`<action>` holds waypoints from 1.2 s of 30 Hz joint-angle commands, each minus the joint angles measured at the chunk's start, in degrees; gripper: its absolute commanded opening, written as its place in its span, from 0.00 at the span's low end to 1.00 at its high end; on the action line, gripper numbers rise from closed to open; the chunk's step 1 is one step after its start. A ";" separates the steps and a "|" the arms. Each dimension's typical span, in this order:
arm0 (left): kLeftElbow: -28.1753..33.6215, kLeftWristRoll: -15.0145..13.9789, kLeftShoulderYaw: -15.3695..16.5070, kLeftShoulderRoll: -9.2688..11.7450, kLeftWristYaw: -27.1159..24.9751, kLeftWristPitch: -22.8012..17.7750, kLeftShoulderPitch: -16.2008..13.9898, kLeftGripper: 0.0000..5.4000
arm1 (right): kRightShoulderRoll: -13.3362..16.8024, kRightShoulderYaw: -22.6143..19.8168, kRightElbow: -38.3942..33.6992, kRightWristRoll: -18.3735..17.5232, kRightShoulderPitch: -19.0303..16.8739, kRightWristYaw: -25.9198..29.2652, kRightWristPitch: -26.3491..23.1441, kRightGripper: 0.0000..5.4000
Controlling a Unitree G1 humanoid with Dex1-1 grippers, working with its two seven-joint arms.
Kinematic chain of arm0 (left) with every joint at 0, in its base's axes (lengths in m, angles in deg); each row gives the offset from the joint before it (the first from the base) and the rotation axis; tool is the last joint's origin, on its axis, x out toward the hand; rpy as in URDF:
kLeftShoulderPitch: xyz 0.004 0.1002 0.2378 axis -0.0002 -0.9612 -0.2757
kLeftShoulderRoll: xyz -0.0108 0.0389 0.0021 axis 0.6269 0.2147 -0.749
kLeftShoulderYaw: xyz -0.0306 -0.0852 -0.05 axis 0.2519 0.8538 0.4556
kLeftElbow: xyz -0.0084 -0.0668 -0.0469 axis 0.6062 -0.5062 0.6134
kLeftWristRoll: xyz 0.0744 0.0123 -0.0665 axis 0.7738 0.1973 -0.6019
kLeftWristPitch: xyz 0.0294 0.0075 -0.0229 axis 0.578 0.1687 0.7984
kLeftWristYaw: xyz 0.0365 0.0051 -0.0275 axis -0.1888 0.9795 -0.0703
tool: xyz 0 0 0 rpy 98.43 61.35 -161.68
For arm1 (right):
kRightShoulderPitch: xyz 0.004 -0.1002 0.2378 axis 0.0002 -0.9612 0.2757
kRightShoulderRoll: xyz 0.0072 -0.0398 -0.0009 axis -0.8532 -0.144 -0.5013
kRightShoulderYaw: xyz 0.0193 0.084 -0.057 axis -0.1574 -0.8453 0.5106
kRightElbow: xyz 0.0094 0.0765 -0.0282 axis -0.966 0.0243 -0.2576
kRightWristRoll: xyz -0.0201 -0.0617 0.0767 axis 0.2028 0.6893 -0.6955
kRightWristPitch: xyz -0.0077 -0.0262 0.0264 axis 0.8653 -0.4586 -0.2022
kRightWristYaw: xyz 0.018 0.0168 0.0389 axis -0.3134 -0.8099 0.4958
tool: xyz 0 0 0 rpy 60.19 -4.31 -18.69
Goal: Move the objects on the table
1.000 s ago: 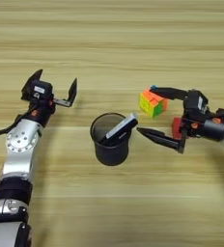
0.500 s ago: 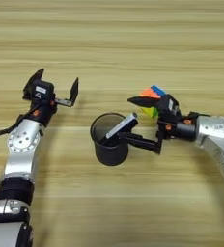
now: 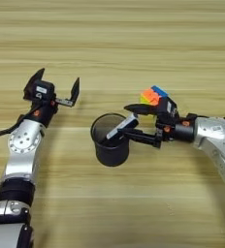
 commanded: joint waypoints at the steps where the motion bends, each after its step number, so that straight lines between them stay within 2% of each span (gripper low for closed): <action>1: -0.04 0.69 -0.26 0.13 0.29 0.39 -0.36 1.00 | 0.08 0.12 0.32 0.72 0.94 0.51 0.41 0.48; 13: -0.05 0.73 -0.25 0.18 0.36 0.54 -0.42 1.00 | 0.24 0.73 2.08 3.33 0.94 0.05 1.73 0.17; 16: -0.09 0.76 -0.26 0.14 0.42 0.57 -0.38 1.00 | 0.17 0.82 2.48 3.87 0.96 0.04 2.17 0.14; 25: -0.45 0.87 -0.27 0.10 0.53 0.67 -0.20 1.00 | -0.17 0.78 1.82 4.03 1.37 -0.10 2.51 0.14; 30: -0.82 0.93 -0.32 0.06 0.55 0.81 -0.05 1.00 | -0.09 -1.00 -3.36 1.33 2.32 -0.51 0.67 0.14; 36: -1.07 1.03 -0.44 -0.14 0.76 1.01 0.07 1.00 | 1.41 -3.58 -9.35 -2.25 2.52 -0.38 -2.77 0.14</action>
